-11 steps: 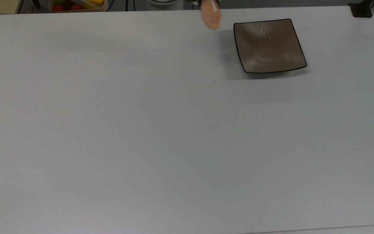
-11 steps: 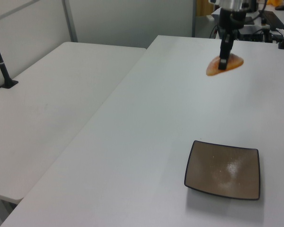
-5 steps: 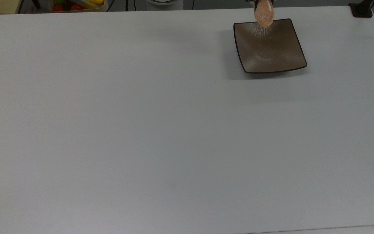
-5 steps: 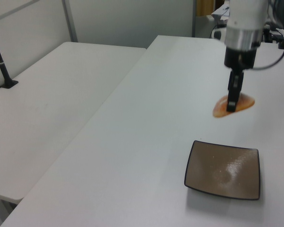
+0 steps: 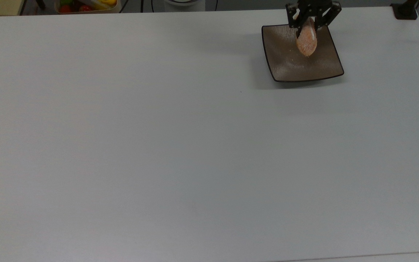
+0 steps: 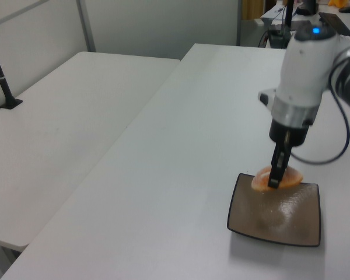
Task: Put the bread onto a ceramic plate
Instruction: 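Carry the bread roll over the brown square plate and lower it, then open the gripper to release the bread roll onto the plate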
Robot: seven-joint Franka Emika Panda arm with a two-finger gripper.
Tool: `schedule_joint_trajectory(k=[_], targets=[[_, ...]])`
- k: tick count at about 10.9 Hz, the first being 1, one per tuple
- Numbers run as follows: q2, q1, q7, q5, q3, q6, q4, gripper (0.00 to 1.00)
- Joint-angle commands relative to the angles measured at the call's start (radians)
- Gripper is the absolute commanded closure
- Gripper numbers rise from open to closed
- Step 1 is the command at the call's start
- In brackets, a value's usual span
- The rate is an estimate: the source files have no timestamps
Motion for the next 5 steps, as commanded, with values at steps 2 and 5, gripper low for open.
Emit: schedule_joint_trajectory(k=[2,5], targets=[[0.082,0.038,0.12,-0.102,-0.007,0.116,-0.04,0.61],[0.123,0.046,0.154,-0.141,-0.007,0.182,-0.059,0.61]])
